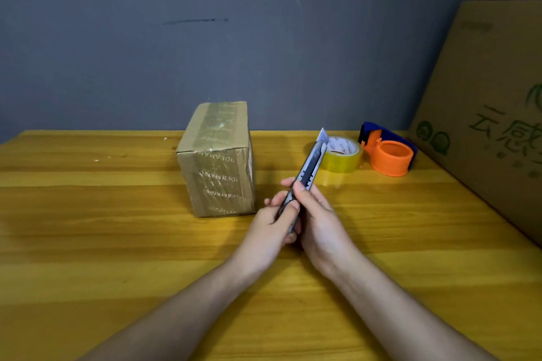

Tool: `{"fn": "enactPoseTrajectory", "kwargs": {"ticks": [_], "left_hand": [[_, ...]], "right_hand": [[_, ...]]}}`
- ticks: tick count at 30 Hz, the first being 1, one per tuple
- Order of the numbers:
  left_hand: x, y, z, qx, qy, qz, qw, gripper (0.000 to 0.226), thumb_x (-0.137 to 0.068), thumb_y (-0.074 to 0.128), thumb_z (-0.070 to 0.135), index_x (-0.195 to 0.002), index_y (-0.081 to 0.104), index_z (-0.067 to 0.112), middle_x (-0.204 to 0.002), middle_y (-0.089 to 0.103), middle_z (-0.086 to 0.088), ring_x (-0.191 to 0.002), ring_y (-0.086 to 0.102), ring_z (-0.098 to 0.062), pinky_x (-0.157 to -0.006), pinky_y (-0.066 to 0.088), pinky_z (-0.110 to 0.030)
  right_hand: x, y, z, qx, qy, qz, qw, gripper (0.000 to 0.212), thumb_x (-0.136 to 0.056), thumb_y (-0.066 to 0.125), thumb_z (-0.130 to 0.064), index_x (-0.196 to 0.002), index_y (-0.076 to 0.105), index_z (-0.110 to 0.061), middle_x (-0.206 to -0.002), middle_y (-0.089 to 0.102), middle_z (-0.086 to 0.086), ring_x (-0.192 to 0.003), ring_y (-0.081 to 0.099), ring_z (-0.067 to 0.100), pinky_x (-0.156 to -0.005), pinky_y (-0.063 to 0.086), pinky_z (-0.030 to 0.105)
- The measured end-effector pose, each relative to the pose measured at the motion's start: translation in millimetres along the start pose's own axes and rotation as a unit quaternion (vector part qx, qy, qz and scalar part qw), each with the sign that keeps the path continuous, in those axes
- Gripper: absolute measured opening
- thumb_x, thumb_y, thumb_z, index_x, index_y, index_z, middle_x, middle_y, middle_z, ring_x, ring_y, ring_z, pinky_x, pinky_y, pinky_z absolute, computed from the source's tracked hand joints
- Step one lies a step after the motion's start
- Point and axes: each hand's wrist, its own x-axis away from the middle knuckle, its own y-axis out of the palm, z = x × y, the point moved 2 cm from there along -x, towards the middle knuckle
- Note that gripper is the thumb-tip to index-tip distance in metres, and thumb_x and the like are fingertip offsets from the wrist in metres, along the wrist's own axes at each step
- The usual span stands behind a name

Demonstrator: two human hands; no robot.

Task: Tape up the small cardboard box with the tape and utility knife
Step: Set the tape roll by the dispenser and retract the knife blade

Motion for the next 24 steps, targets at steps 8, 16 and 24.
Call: {"fn": "enactPoseTrajectory", "kwargs": {"ticks": [8,16,24], "left_hand": [[1,-8,-8,-0.029,-0.021,-0.082,0.996,0.018,-0.101,0.031,0.015,-0.089,0.043,0.009,-0.059,0.036,0.0,-0.036,0.033,0.002,-0.038,0.023,-0.013],[2,-16,-8,-0.059,-0.005,-0.157,0.986,0.013,-0.101,0.032,0.01,-0.102,0.045,0.009,-0.061,0.047,0.004,-0.048,0.041,-0.006,-0.049,0.041,-0.021],[-3,-17,-9,-0.041,-0.017,-0.177,0.983,0.018,-0.099,0.032,0.003,-0.11,0.043,0.012,-0.069,0.043,-0.003,-0.051,0.044,-0.004,-0.054,0.047,-0.021]], "right_hand": [[3,-3,-7,0.027,0.006,-0.089,0.996,0.024,-0.092,0.048,-0.015,-0.114,0.055,-0.023,-0.085,0.07,0.0,-0.072,0.063,0.013,-0.043,0.048,0.023],[1,-12,-7,-0.002,0.039,-0.153,0.987,0.04,-0.09,0.051,-0.004,-0.125,0.049,-0.024,-0.101,0.068,0.007,-0.05,0.063,0.023,-0.037,0.052,0.029],[-5,-16,-3,-0.007,0.041,-0.142,0.989,0.049,-0.086,0.055,0.002,-0.129,0.047,-0.021,-0.108,0.07,0.008,-0.076,0.071,0.023,-0.038,0.053,0.03]]}}
